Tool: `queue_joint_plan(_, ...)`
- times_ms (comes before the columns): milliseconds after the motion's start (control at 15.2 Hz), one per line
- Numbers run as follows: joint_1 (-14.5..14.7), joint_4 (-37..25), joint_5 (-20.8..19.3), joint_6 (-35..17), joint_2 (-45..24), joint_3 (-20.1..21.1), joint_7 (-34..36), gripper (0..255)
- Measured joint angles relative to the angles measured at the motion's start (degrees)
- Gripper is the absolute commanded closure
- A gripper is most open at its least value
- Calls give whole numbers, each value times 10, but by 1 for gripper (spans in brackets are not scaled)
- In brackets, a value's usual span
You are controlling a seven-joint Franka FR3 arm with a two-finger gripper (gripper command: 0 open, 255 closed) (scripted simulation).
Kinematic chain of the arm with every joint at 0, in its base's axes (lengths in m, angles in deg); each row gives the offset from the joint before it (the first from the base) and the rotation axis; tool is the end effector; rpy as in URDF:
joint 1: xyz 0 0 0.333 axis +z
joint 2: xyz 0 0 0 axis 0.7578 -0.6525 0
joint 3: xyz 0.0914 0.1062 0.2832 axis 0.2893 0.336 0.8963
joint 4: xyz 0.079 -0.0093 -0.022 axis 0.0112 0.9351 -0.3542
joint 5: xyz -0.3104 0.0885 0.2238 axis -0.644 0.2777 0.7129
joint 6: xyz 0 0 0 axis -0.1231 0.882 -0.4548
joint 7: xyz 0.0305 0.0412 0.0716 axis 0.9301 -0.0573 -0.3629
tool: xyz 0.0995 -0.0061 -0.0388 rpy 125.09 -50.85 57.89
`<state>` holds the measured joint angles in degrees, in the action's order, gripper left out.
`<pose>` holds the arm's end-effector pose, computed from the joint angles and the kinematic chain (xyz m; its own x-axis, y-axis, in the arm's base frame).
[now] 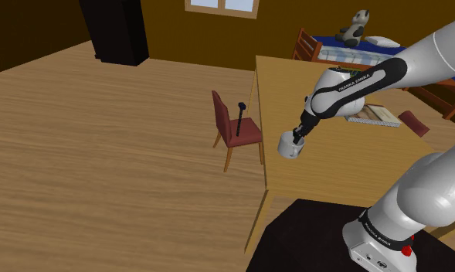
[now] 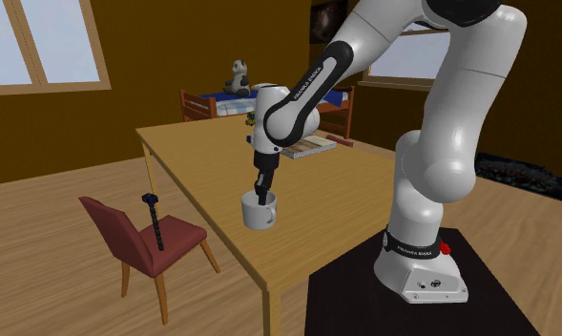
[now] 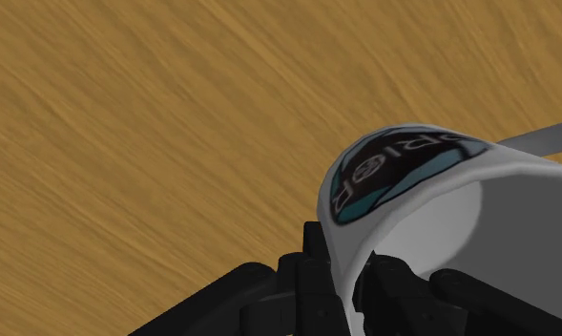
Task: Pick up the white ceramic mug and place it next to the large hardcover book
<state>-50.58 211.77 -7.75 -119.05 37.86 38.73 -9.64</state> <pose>0.3955 -0.1073 0.2988 0.9940 -0.0594 0.0919 -0.0547 -0.9971 -0.0527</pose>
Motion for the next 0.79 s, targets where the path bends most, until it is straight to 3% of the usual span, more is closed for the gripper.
queue_joint_plan(264,-2,-2,-5,11,10,2,4,255)
queue_joint_plan(792,-11,-24,-23,85,63,10,22,255)
